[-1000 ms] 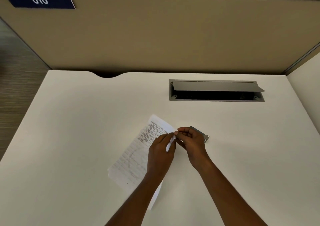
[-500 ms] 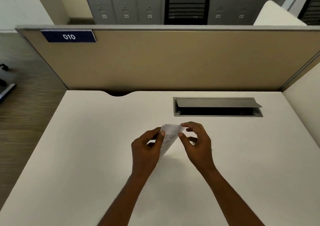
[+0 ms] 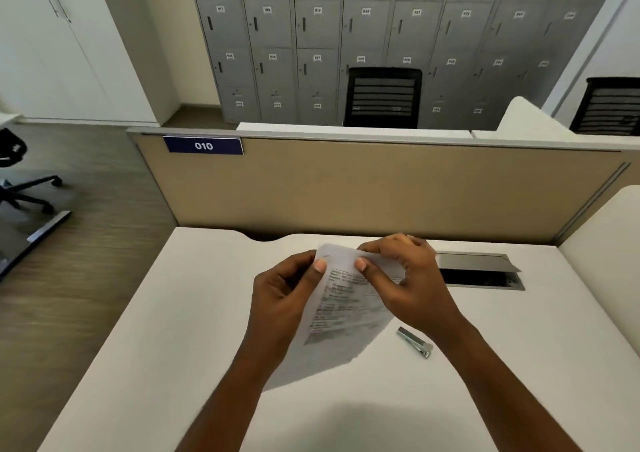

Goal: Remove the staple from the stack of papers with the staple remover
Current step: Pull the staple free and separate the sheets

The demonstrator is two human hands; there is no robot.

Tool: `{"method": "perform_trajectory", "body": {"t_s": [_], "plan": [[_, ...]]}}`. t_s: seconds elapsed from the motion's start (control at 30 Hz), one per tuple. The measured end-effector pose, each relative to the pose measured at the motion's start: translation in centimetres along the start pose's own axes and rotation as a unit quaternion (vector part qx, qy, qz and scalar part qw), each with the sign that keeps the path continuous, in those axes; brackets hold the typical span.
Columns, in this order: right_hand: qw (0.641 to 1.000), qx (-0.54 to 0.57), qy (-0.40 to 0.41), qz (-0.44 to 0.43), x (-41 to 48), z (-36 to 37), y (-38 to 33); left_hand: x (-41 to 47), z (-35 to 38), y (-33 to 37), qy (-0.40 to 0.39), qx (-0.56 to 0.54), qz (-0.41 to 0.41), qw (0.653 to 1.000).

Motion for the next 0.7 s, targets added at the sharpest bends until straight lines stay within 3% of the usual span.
{"method": "perform_trajectory", "body": {"t_s": [0.17,0.3,0.43,0.53,0.7], "plan": [[1.000,-0.011,0.001,-0.012,0.6,-1.9,-2.9,-1.1,-0.1,2.2,-0.010,-0.029,-0.007,0.999],[0.992,-0.109,0.058,-0.039,0.2,-2.7,-5.5,-2.0,-0.5,3.4,0.003,-0.046,-0.002,0.999],[0.958,-0.201,0.157,-0.128,-0.6,-2.8,-8.7,-2.8,-1.0,4.3,0.005,-0.058,0.008,0.998],[0.934,-0.243,0.168,-0.201,-1.0,-1.7,-10.9,-3.3,-0.9,5.0,0.001,-0.050,0.028,0.998],[0.905,-0.306,0.173,-0.241,-1.0,-0.5,-12.4,-3.6,-1.4,6.0,0.010,-0.044,0.048,0.998]]}}
Point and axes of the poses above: each hand's wrist, its own x-axis towards the middle knuckle, its own z-axis out of the palm, y = z × x, the point moved 4 cm from there along x, towards the middle knuckle, and after that the axes turned 14 degrees about -x, right-handed, at the moved point
